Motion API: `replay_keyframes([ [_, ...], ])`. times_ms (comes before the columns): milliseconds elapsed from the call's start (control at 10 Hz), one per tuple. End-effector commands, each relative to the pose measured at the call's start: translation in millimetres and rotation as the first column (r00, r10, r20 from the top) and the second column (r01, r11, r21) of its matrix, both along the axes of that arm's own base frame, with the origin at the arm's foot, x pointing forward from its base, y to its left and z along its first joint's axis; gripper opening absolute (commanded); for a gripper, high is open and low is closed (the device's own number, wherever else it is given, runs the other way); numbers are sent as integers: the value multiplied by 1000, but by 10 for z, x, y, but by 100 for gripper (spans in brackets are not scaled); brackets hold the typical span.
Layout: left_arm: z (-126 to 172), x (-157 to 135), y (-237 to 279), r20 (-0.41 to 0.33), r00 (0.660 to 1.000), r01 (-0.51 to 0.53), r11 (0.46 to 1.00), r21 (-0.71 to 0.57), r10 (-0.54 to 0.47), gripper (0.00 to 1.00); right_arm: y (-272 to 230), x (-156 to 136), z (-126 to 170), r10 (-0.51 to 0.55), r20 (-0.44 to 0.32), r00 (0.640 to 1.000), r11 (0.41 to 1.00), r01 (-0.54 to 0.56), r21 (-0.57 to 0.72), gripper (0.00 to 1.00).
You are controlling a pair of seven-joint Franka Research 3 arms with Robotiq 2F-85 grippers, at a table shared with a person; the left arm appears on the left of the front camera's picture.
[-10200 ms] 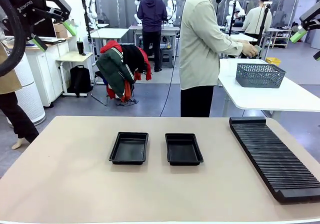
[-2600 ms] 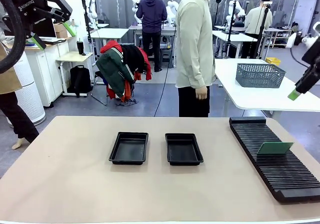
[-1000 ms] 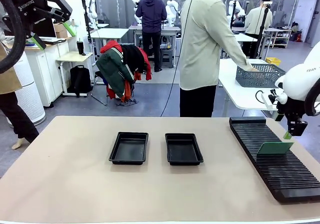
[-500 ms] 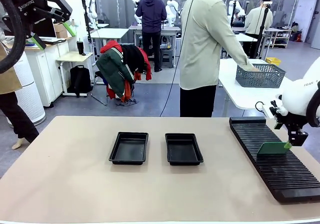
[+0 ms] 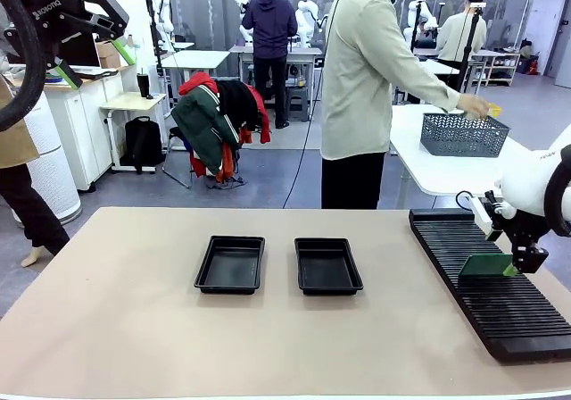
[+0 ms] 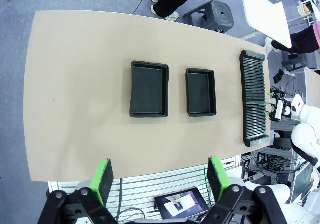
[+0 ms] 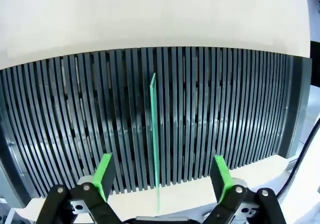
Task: Inspect and transfer BCBs to ESD trays.
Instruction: Pick up the Blank PCB from the PCB Rack and place it in the left ESD tray.
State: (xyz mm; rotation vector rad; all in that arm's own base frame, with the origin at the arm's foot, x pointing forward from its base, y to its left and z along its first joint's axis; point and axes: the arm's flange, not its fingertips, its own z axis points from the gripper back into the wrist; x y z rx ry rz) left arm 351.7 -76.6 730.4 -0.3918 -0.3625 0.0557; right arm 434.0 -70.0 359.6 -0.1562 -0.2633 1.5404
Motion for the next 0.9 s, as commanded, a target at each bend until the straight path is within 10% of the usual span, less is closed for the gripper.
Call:
replay_keyframes([
  [0,-2,0,-2,-1,1000,0,1000,-5,0,100,-50,24,-97,12,21,1000,999,-12,30,100],
  [800,-2,0,-2,-1,1000,0,1000,-5,0,100,4,5,-17,-11,-3,1000,1000,11,12,100],
])
